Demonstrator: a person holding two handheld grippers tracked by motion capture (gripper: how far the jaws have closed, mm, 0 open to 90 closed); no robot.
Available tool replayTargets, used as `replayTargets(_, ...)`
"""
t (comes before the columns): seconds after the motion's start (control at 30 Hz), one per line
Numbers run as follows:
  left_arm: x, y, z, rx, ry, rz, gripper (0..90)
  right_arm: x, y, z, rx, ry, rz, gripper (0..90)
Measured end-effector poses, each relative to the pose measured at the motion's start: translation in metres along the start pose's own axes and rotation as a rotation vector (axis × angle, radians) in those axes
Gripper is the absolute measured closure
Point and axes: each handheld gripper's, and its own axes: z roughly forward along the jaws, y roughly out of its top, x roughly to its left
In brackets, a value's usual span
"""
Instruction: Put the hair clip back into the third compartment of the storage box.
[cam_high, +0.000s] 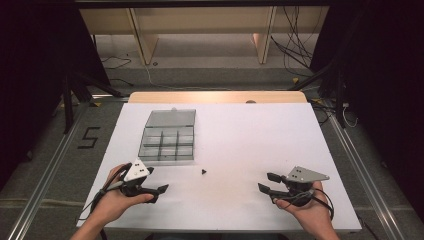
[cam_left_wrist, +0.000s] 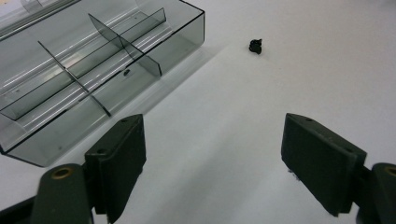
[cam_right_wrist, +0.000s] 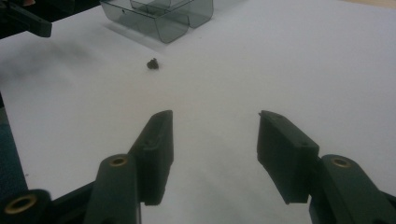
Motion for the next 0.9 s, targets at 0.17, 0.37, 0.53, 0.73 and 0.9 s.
replayTargets(0.17,0.001,-0.002,-0.001,-0.002,0.008,0.0,20.5,-0.004,0.001,-0.002,-0.027,-0.024,0.039,42.8)
replayTargets(0.37,0.001,-0.003,-0.001,0.004,0.011,0.002,19.5,0.001,0.009,0.004,-0.054,-0.032,0.048,41.7)
replayTargets(0.53,0.001,-0.003,0.0,0.005,0.012,0.004,18.6,0.008,0.018,0.017,-0.05,-0.02,0.03,41.9)
replayTargets(0.73,0.0,-0.003,0.002,0.009,0.013,0.009,17.9,0.022,0.026,0.038,-0.021,-0.012,-0.004,41.8)
replayTargets(0.9,-0.001,-0.003,0.002,0.011,0.009,0.012,17.9,0.033,0.036,0.06,-0.027,-0.011,-0.011,42.1)
